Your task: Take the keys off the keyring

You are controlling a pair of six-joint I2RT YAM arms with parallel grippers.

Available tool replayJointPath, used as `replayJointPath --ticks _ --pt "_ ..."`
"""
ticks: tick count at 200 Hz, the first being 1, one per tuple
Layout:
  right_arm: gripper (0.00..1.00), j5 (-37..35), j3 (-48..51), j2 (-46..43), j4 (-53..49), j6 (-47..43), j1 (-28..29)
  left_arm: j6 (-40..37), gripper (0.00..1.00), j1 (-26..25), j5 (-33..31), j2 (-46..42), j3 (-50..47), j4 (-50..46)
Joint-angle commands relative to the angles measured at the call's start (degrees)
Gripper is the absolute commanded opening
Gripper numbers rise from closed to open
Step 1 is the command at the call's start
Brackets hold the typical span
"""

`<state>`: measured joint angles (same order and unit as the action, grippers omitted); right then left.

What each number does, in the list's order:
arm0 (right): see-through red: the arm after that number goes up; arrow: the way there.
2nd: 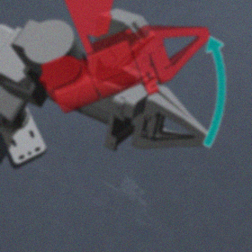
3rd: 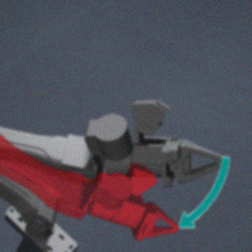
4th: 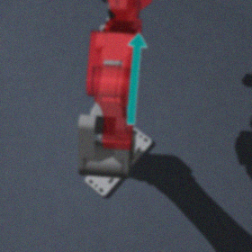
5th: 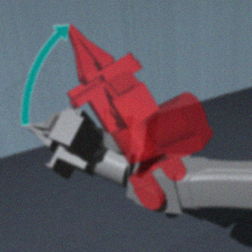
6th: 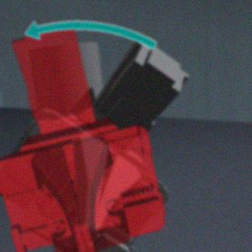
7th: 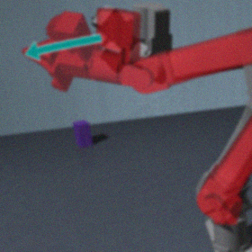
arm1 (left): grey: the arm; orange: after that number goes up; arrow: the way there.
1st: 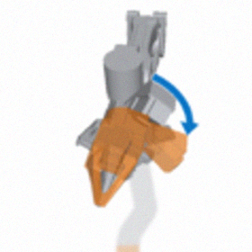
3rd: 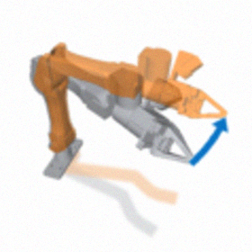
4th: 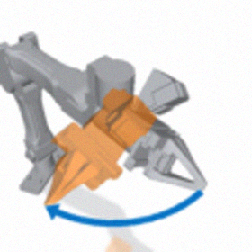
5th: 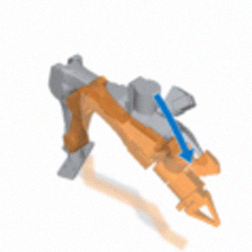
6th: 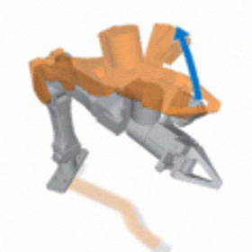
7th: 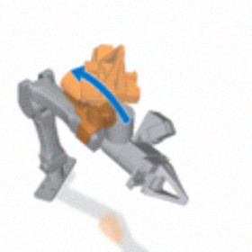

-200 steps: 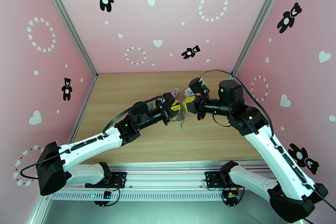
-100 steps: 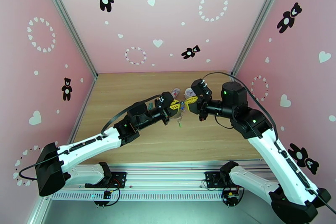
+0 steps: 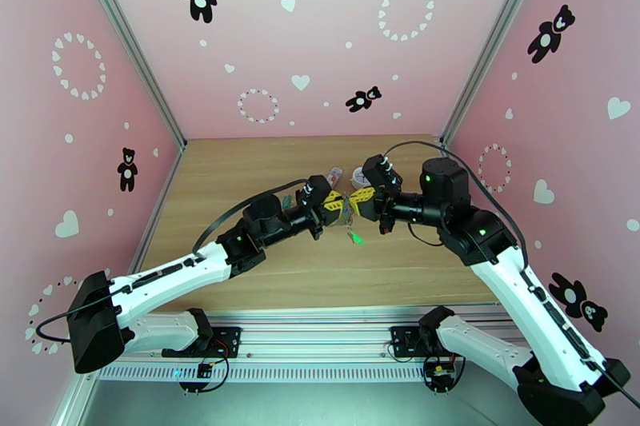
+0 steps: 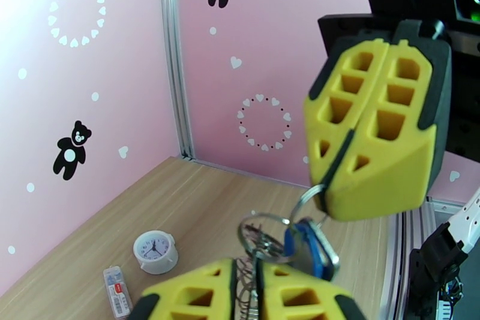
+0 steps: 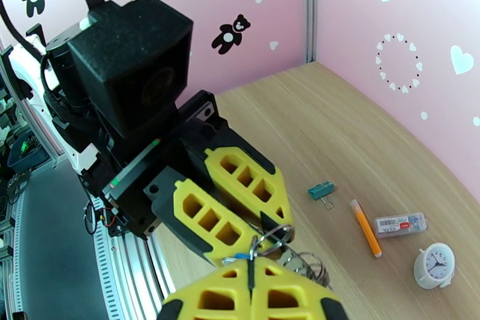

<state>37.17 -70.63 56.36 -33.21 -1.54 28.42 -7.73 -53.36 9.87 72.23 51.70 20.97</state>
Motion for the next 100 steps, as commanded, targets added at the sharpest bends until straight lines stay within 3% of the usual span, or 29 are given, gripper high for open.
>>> replayJointPath --ticks 1,31,100 --pt "0.0 2.3 0.2 0.0 1.6 1.3 -0.1 -1.5 0.28 -0.2 2.0 0.4 1.2 1.0" --pt "0.0 3.0 0.1 0.4 1.7 2.1 -0.1 -2.3 0.37 -0.2 4.1 0.5 1.0 1.7" --pt "0.0 1.9 0.5 0.6 2.7 3.9 -0.1 -0.4 0.44 -0.2 4.7 1.1 1.0 4.4"
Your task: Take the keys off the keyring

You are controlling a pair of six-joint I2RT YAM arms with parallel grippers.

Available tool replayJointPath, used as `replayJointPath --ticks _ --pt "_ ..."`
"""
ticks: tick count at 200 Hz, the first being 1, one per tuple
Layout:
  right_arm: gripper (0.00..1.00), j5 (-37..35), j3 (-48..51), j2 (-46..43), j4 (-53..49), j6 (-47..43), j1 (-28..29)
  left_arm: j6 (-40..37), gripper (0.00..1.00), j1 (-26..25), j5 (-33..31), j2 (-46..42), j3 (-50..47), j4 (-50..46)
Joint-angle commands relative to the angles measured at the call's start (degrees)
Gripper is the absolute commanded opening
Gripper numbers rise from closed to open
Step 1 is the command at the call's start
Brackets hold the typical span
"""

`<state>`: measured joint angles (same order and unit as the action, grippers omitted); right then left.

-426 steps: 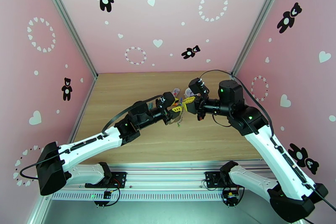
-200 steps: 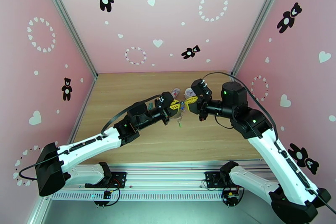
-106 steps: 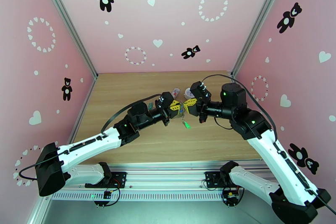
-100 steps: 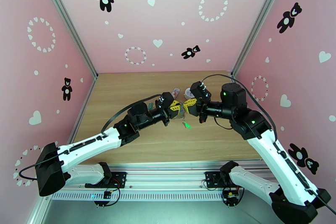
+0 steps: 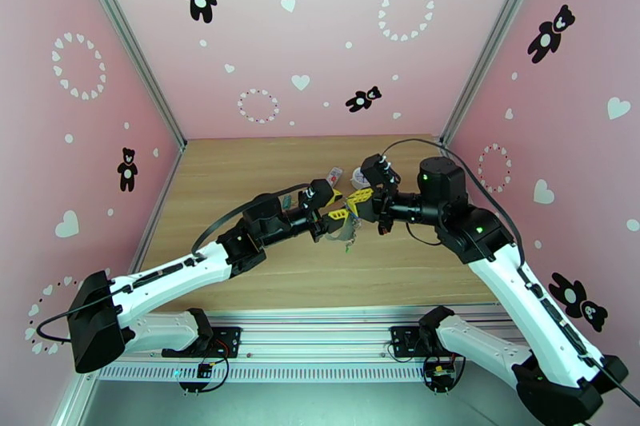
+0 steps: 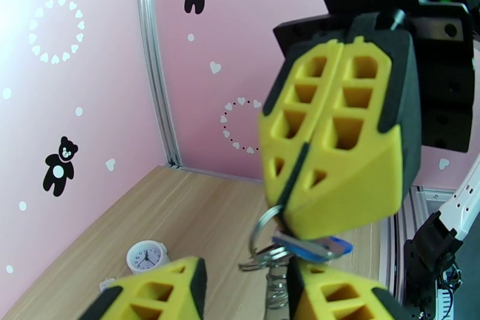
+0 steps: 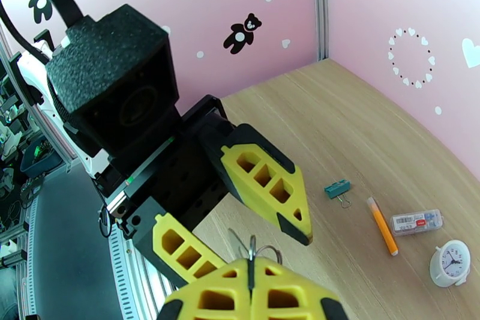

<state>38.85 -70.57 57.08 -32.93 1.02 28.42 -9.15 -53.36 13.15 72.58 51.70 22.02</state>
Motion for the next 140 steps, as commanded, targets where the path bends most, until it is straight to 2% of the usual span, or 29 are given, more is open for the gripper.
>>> replayJointPath --ticks 1,32,66,140 --pt "0.0 0.1 0.4 -0.1 2.5 1.4 -0.1 1.0 0.44 -0.2 1.4 0.7 1.0 3.4" --pt "0.0 0.2 0.6 -0.2 3.4 2.5 -0.1 0.9 0.49 -1.1 -0.5 1.6 1.4 3.5" --pt "0.0 -0.6 0.8 -0.6 3.0 2.2 -0.1 2.1 0.48 -1.3 -5.6 2.1 1.5 4.1" --pt "0.0 -2.3 0.7 -1.5 2.8 2.0 -0.1 1.8 0.35 -1.3 -7.2 1.1 -0.2 2.7"
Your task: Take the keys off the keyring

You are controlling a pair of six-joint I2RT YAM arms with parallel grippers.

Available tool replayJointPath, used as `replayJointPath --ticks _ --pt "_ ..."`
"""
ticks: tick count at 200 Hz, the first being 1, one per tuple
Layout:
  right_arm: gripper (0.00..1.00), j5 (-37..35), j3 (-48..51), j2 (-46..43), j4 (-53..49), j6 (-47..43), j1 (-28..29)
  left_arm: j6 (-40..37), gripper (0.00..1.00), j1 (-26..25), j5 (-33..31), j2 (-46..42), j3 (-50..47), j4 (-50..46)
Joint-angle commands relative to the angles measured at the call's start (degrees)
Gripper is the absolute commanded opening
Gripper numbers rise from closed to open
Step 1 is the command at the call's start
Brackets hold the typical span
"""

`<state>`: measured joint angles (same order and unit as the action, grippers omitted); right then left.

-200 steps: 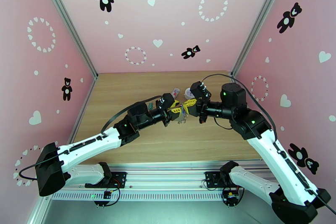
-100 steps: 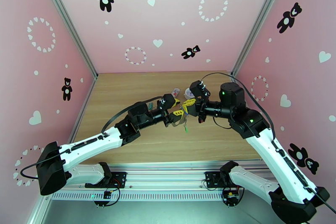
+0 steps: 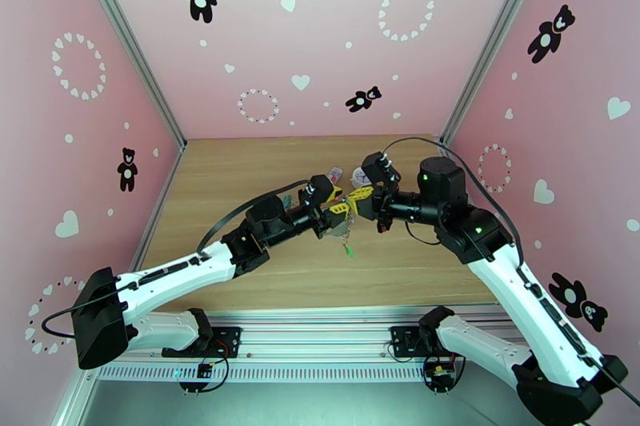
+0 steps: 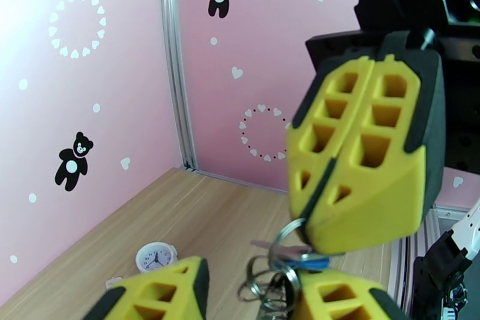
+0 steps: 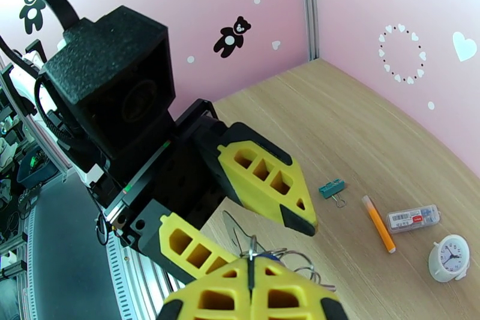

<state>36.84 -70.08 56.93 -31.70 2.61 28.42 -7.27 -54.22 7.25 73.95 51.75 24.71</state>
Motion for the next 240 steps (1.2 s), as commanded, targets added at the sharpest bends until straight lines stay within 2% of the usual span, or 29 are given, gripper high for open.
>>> replayJointPath --ticks 1,65,171,240 --pt "0.0 -0.3 0.2 -1.3 1.6 0.4 -0.1 -0.2 0.35 -0.4 -1.3 -0.2 -0.2 0.1" --pt "0.0 -0.9 0.3 -1.6 1.6 0.3 -0.1 -0.7 0.25 -0.4 -1.2 -0.4 -0.5 0.0" --pt "0.0 -2.0 1.6 -3.9 1.3 -3.1 -0.1 -0.6 0.16 -0.4 -0.3 -1.8 -0.2 -1.1" --pt "0.0 -0.4 3.2 -5.7 1.2 -7.5 -0.1 4.0 0.1 0.7 3.3 -1.6 1.9 -2.4"
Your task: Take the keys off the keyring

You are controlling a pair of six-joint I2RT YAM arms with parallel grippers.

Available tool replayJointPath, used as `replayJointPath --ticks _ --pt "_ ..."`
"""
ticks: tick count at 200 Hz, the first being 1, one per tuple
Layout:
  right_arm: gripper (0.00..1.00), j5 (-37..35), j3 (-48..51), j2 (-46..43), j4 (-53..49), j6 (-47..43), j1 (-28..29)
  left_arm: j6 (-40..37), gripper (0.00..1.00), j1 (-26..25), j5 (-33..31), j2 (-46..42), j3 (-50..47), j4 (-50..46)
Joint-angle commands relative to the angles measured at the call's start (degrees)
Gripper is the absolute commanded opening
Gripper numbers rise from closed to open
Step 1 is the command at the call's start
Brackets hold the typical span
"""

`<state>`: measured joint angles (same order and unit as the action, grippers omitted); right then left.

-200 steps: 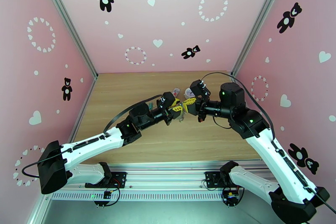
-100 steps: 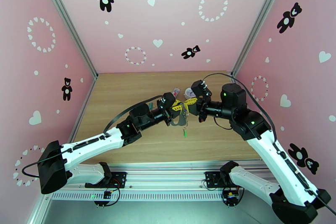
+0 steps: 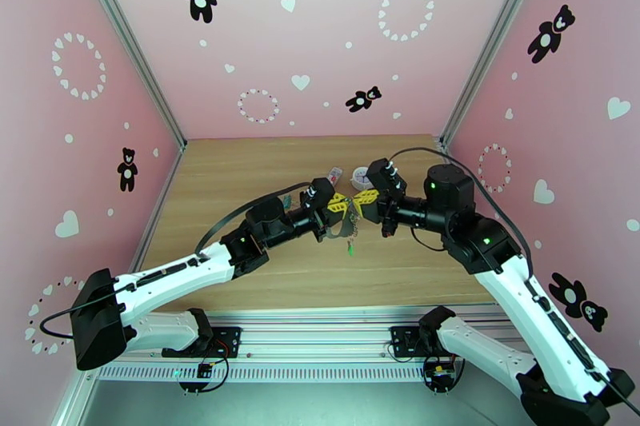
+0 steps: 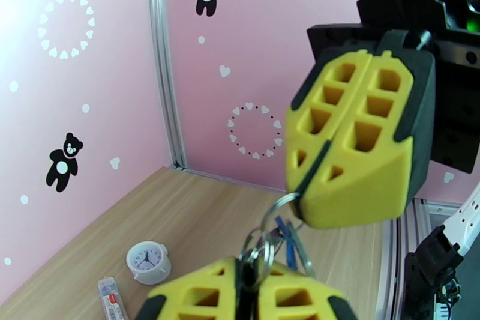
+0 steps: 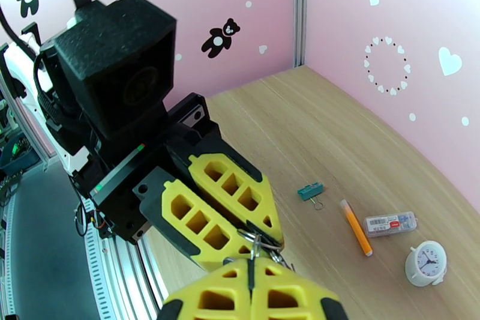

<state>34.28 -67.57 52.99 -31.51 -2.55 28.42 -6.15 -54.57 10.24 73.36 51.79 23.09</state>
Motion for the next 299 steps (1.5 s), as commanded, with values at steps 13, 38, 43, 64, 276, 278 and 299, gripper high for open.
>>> replayJointPath --ticks 13,38,43,64,276,278,299 --pt "0.0 2.4 1.3 -2.1 1.1 -3.1 -0.1 4.1 0.09 1.5 0.3 -1.0 2.2 -1.1" --pt "0.0 2.0 2.0 -2.8 1.3 -4.1 0.0 6.1 0.08 2.1 0.6 -0.8 2.7 -1.1" --pt "0.0 2.0 2.2 -3.0 1.5 -4.2 0.0 6.5 0.08 2.1 0.6 -0.8 2.8 -1.0" --pt "0.0 1.6 2.7 -3.4 1.6 -5.0 0.0 8.8 0.07 2.6 0.3 -0.7 3.1 -1.0" --pt "0.0 -1.6 -2.1 3.9 -2.2 -12.7 5.3 9.0 0.31 3.6 3.9 0.6 11.9 -13.0" --pt "0.0 -1.4 -2.4 4.1 -2.2 -12.5 5.2 8.9 0.32 3.6 4.0 0.4 11.5 -12.8" --pt "0.0 3.2 -4.9 6.3 -2.0 -10.8 2.6 6.3 0.45 3.6 7.5 -2.3 6.4 -10.2"
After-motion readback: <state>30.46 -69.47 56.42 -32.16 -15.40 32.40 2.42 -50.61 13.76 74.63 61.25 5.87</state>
